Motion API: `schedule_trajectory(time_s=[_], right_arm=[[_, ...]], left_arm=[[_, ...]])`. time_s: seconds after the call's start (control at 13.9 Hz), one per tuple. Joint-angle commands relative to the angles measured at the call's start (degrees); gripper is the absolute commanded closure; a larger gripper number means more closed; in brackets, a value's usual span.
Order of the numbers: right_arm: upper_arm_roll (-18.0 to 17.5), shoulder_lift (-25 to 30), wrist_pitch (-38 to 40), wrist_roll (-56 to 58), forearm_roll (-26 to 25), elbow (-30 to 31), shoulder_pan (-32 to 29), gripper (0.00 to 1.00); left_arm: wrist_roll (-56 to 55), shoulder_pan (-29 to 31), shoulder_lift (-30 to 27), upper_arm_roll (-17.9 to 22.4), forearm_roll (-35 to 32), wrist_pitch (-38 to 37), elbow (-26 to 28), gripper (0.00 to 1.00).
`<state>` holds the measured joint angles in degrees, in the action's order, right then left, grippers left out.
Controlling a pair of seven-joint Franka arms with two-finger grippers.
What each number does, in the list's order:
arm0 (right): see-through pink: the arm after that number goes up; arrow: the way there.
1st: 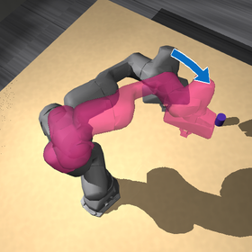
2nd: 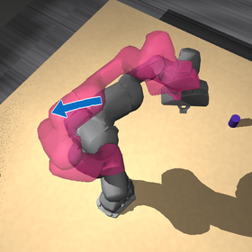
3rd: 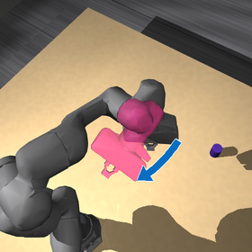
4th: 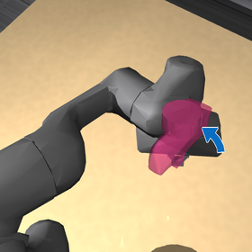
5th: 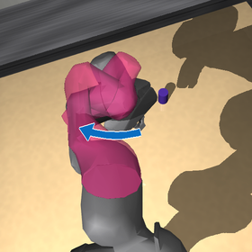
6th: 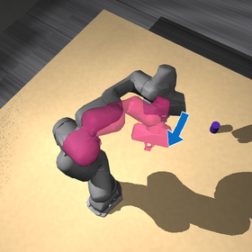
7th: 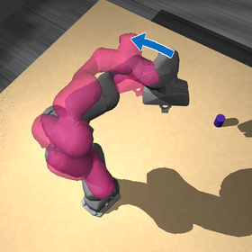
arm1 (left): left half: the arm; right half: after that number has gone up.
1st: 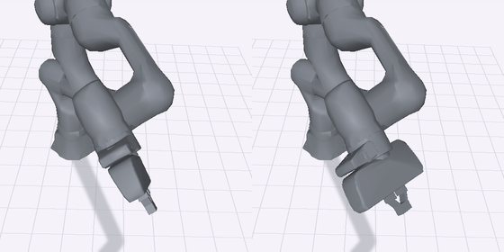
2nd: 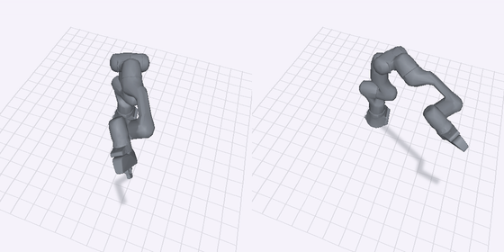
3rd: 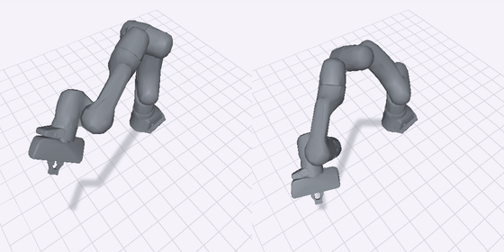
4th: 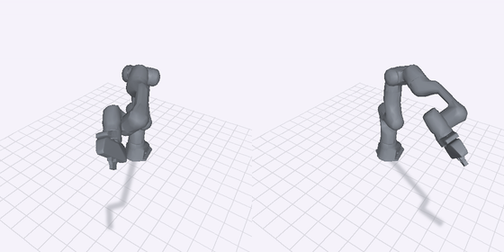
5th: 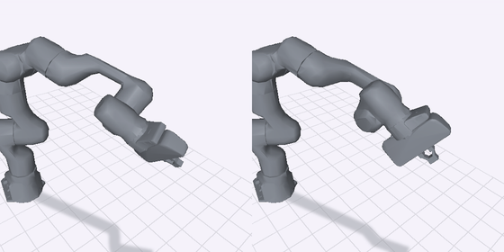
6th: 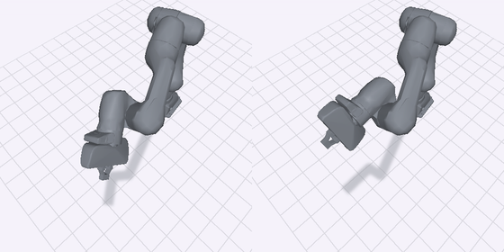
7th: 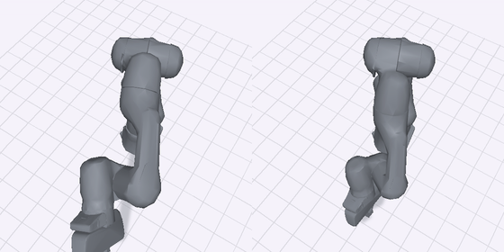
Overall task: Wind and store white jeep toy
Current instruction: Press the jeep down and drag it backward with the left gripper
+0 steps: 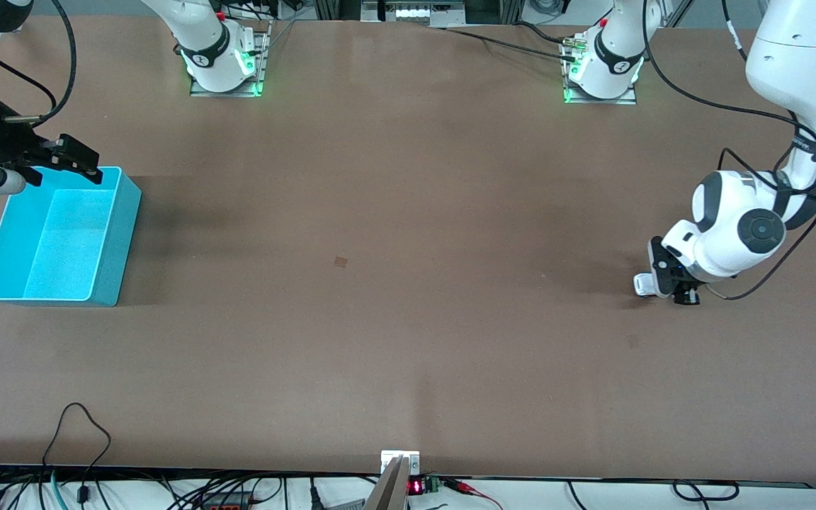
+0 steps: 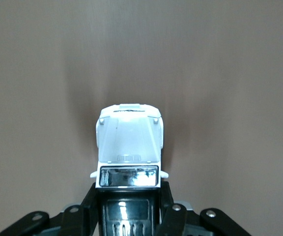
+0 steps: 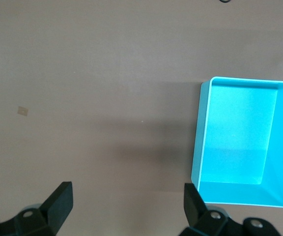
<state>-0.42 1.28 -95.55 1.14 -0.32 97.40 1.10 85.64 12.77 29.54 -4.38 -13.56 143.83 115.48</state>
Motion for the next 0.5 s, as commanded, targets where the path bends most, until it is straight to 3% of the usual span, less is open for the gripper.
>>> schedule_trajectory(time_s=[0.0,0.43], right_arm=[[0.07,0.30,1.15,0.70,0.67,-0.80,-0.22,0.00],[0.07,0.30,1.15,0.70,0.67,-0.72,-0.22,0.00]], left_arm=[[6.36,5.06,5.44,-0.19,-1.47,0.75,-0.78,0.79],[14.29,10.60,6.50,-0.10,-1.56,2.33,-1.92,0.79]])
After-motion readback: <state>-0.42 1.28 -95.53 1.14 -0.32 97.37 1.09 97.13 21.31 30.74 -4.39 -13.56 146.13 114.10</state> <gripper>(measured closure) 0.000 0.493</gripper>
